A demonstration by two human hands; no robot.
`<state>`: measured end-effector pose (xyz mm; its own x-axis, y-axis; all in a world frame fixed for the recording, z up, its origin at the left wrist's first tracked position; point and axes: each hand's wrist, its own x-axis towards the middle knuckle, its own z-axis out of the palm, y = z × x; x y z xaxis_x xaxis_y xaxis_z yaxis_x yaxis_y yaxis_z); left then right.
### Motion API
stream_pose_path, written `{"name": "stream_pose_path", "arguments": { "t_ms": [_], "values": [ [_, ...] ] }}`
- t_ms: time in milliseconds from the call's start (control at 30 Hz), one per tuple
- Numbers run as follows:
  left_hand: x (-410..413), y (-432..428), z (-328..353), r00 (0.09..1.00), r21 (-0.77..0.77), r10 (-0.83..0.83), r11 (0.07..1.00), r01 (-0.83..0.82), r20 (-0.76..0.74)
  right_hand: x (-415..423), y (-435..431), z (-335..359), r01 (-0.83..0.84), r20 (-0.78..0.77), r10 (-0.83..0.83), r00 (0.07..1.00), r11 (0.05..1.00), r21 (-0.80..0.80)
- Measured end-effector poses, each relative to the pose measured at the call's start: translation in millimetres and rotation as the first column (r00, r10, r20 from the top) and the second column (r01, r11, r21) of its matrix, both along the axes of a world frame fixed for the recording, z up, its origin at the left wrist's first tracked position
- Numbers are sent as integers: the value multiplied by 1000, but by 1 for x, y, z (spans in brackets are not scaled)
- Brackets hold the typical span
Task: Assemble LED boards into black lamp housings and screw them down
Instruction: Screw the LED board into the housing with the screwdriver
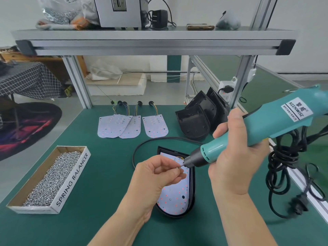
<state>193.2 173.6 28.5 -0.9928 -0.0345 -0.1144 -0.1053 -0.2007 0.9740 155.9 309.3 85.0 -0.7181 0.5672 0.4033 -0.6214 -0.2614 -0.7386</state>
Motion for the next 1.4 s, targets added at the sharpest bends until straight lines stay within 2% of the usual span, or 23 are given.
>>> {"name": "stream_pose_path", "arguments": {
  "t_ms": [167,267,333,367,400,467,500,567,600,667,733,867,1400],
  "values": [
    [2,4,-4,992,-81,57,994,-67,-114,-6,1,-1,-6,42,11,999,994,-109],
    [-1,-1,-6,992,-125,-7,992,-8,-122,-12,3,-3,-21,72,33,997,987,-162],
    [-7,-11,-10,991,-232,-54,972,25,-120,-19,4,-2,-24,81,40,996,983,-184],
    [-12,-17,-13,993,-310,-27,951,-10,-116,-23,4,-1,-21,80,37,996,981,-192],
    [-19,-23,-17,993,-406,32,911,-75,-111,-27,3,1,-16,79,32,996,980,-196],
    [-33,-35,-25,984,-618,155,767,-175,-86,-36,0,1,7,86,9,996,982,-188],
    [-40,-38,-29,984,-706,177,693,-150,-36,-41,-3,1,17,88,-2,996,984,-176],
    [-52,-37,-39,985,-793,127,608,18,120,-52,-10,-4,23,95,-11,995,991,-129],
    [-56,-34,-45,979,-793,91,602,92,183,-57,-14,-8,23,103,-13,995,995,-97],
    [-61,-28,-53,968,-724,59,674,142,245,-66,-24,-19,18,113,-15,993,1000,-23],
    [-62,-24,-57,962,-626,61,770,124,266,-72,-33,-32,3,120,-10,993,998,56],
    [-62,-23,-62,961,-511,76,857,74,268,-77,-48,-55,-25,133,1,991,983,181],
    [-63,-22,-66,964,-469,71,881,60,256,-90,-63,-68,-43,124,6,992,953,301]
  ]
}}
